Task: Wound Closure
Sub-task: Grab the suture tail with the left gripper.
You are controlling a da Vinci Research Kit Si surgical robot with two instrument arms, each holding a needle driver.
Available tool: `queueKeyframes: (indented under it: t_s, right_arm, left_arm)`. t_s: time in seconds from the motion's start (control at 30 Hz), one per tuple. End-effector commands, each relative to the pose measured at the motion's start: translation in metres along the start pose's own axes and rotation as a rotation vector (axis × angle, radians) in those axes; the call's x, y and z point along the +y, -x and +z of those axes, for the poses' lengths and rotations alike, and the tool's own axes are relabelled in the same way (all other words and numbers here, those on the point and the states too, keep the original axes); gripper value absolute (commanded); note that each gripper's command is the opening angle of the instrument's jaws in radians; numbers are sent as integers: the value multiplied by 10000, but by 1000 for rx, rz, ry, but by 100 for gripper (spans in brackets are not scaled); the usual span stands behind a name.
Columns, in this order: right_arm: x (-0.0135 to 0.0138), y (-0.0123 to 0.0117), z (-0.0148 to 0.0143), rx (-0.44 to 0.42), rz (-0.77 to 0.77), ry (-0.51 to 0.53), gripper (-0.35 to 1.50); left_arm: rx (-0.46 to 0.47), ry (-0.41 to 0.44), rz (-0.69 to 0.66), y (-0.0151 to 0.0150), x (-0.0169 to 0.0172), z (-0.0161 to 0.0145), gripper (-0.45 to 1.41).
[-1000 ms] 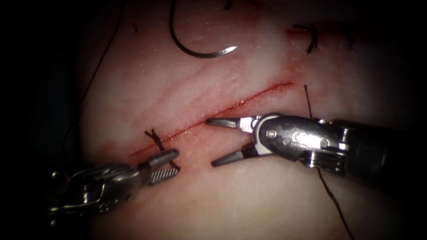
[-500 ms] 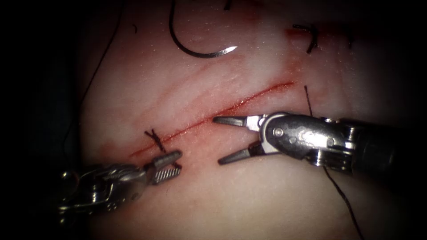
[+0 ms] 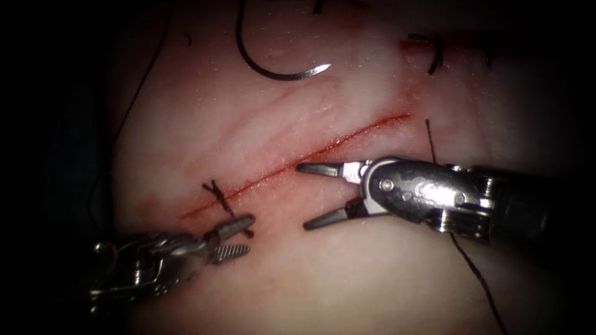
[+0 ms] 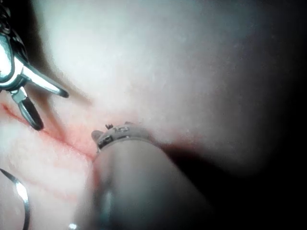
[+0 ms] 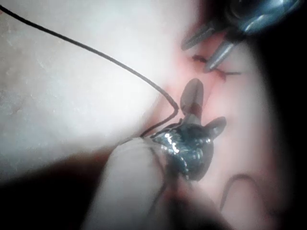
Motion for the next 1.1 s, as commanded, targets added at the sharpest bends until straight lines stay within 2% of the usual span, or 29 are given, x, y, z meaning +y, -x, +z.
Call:
queueKeyframes:
  t_s: [0.03,0.1,0.2,0.27,0.3,0.33,0.73,0.93,1.1]
  right_arm:
    - [4,0,8,2,-2,1,103]
    - [4,-1,8,2,-2,1,103]
    - [4,-1,8,2,-2,1,103]
    - [4,-1,8,2,-2,1,103]
    - [4,0,8,2,-2,2,101]
    - [4,0,8,2,-2,1,101]
    - [4,0,8,-3,-2,13,96]
    - [3,-1,9,-6,-2,12,96]
    - [3,-1,9,-6,-2,13,96]
  left_arm:
    - [-4,-4,1,0,-3,8,64]
    - [-7,-6,0,0,-3,8,60]
    - [-8,-6,-1,-1,-3,8,36]
    - [-9,-4,-1,-2,-3,8,8]
    - [-7,-9,-1,-2,-2,8,-20]
    - [-5,-15,-1,-3,-2,7,-35]
    - [10,-49,0,1,-3,0,-35]
    - [1,-87,17,1,-13,-20,-35]
    - [1,-83,34,-10,-19,-33,-35]
